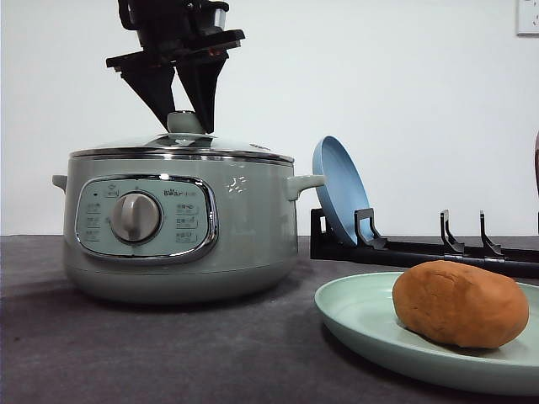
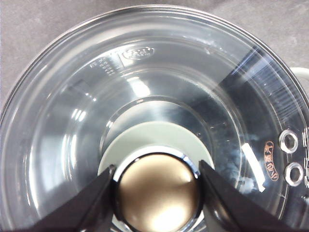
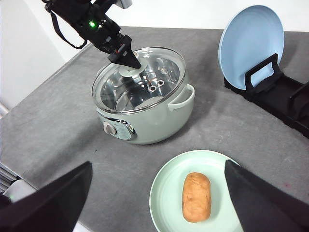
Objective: Transfer potato from steamer to green plate
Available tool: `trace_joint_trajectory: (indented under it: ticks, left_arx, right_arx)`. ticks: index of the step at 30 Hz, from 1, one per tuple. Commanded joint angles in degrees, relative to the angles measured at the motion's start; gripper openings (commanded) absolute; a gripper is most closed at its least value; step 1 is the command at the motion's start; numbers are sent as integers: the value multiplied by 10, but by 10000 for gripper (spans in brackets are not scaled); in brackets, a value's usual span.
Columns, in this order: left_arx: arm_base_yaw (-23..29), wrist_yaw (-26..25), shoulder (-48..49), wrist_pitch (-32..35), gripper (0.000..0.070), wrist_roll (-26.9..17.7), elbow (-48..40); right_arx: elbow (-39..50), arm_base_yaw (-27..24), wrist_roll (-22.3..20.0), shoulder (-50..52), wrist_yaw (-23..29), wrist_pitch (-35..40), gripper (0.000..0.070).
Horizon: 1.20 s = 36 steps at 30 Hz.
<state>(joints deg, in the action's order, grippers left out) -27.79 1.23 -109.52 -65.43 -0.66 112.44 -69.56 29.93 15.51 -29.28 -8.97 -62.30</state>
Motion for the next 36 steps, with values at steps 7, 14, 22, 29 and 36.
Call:
trace_joint_trajectory:
  ticks: [7,14,22,29,36]
  left_arx:
    - [-3,1,-14,5,468,-2,16]
    - [-3,1,16,4,700,-2,16]
    - [-4,1,104,-44,700,0,16]
    - [-4,1,208,-66,700,-4,14]
    - [-4,0,335,-44,700,-3,-40]
  right_arx:
    - [-9,3,7,-2,0,5,551]
    - [-9,3,6,-2,0,5,551]
    - [-9,3,5,-2,0,5,551]
    - [-9,3,-1,-2,4,5,551]
    - [-9,3,-18,-2,33,5,551]
